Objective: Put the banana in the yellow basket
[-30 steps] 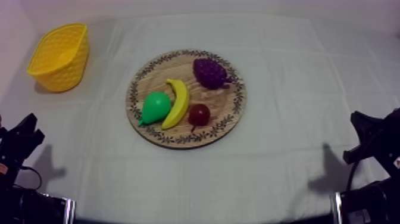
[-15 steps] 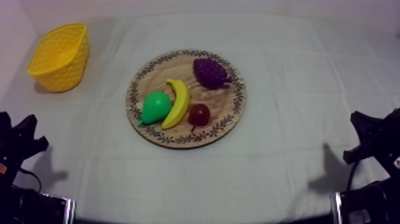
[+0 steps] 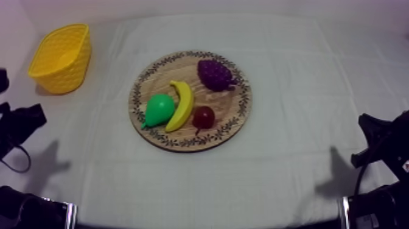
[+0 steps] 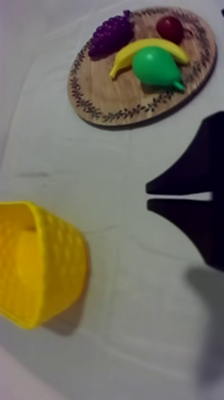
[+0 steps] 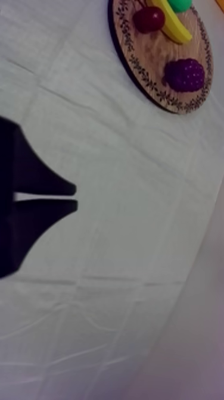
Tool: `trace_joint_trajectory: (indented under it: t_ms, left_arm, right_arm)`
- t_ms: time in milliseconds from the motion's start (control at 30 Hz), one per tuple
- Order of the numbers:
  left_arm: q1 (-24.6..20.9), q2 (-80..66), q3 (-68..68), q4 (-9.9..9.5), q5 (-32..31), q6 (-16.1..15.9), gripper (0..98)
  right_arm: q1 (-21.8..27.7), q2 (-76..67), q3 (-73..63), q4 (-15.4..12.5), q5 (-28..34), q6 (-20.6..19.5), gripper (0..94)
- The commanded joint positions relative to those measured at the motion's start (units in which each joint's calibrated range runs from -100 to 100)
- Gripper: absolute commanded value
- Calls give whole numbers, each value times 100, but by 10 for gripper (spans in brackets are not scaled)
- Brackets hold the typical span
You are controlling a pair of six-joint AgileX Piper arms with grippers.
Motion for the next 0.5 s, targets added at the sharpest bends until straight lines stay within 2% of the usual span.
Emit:
trace_joint_trajectory:
  t_ms: [0, 200, 467]
  left_arm:
    - [177, 1357, -938, -141, 549, 1276, 0]
    - [291, 2935, -2459, -209, 1448, 1247, 0]
    - [106, 4713, -4345, -13, 2379, 791, 6]
  right_arm:
    - [-2, -1, 4, 0, 0, 3, 4]
    - [-2, -1, 4, 0, 0, 3, 4]
    - [-2, -1, 4, 0, 0, 3, 4]
